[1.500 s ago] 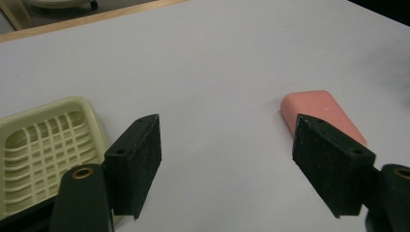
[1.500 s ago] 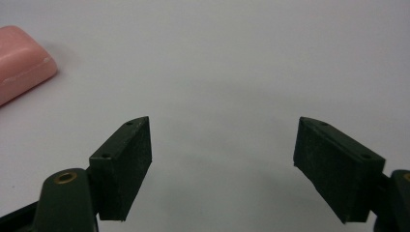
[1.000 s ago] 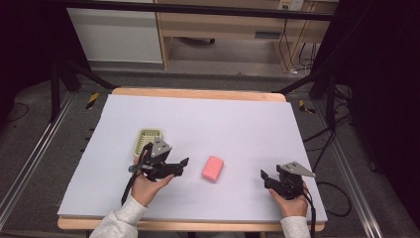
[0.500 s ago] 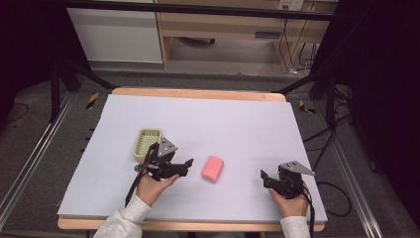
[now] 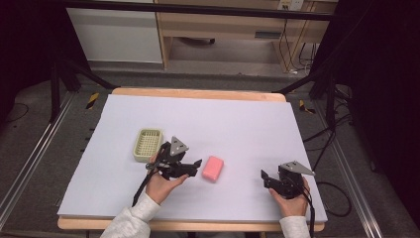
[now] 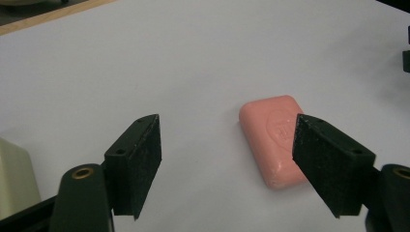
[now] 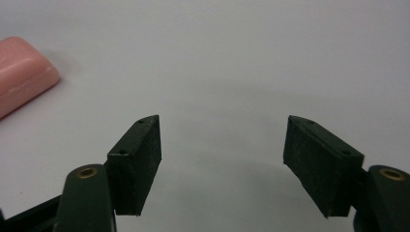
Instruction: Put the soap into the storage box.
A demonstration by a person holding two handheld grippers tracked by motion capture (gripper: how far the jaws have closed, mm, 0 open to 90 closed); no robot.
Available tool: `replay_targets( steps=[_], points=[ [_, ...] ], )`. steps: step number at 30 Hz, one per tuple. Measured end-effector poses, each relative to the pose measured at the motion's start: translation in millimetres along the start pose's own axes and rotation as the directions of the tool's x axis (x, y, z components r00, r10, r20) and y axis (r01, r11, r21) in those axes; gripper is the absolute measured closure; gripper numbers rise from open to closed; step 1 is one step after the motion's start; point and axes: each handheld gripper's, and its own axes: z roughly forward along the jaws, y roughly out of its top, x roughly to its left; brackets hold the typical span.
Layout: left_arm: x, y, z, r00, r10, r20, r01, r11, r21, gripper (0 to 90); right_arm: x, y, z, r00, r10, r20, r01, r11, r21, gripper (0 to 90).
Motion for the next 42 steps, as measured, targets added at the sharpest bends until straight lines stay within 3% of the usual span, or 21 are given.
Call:
replay_targets(
  steps=[9,42],
  points=[
    [-9.6,6.3,10.9,0.9998,0.012,0.017,-0.012,0.9996,0.026,25.5,0.6,-0.1,2.8,0.9996,-0.004,-0.028,0.005,1.000,0.023,32.4],
    [-30.9,13.9,48.5,0.9992,0.020,0.034,-0.025,0.9906,0.134,21.1,-3.7,0.2,-1.3,1.0000,-0.005,-0.008,0.005,1.000,0.000,33.7]
  ],
)
